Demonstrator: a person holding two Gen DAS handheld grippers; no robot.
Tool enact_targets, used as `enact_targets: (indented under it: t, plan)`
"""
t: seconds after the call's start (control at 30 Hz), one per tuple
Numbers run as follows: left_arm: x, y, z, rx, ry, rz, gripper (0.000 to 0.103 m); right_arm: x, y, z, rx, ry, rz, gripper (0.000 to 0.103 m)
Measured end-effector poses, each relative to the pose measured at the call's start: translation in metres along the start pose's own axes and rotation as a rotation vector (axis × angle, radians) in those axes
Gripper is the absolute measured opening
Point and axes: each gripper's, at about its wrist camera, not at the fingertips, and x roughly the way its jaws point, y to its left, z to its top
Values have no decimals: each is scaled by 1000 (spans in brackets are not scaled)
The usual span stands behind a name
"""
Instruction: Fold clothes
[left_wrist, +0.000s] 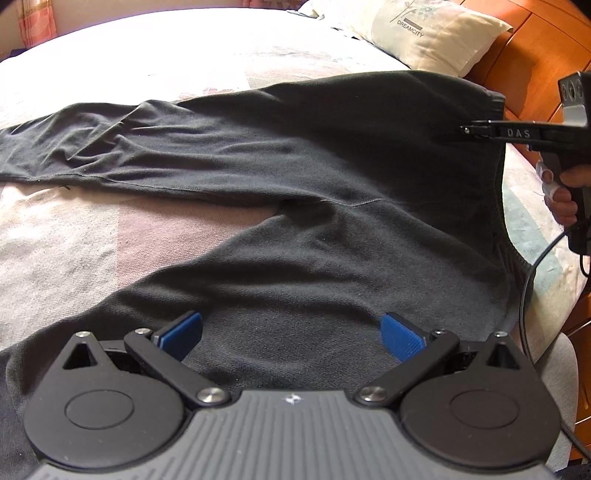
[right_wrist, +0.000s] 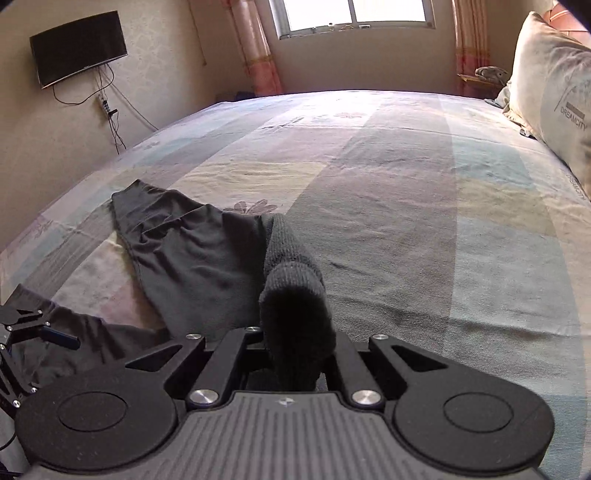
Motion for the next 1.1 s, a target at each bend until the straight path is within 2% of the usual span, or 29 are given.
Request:
enact_targets:
  t: [0.13,0.33,0.43,0.57,0.63,0.7,0.93,1.03,1.1]
  plan:
    - [-3,3,3,-28,-7,-29,102,-9,13,-3,-52,-4,0,6]
    - [-2,21,29,-179,-38,-216,102,-9,29,-13,-129,21,0,6]
    - [6,24,51,-189,-36,-210,102,-7,34,-19,-150,33,5,6]
    - [19,16,80,-87,-7,-132,102,-6,33,-24,-148,41,18,6]
    - [25,18,94,-76,-5,-137,102,-6,33,-26,-157,44,11,6]
    - [32,22,109,-99,-5,-174,102,-5,34,-29,-172,47,6,6]
    - [83,58,144,-375,14,-343,102,2,38,-38,-207,71,-10,7]
    - [105,72,145,-466,37,-363,102,4,40,-42,-220,84,-9,7]
    - [115,78,144,-491,47,-356,102,5,41,-46,-225,93,-5,7]
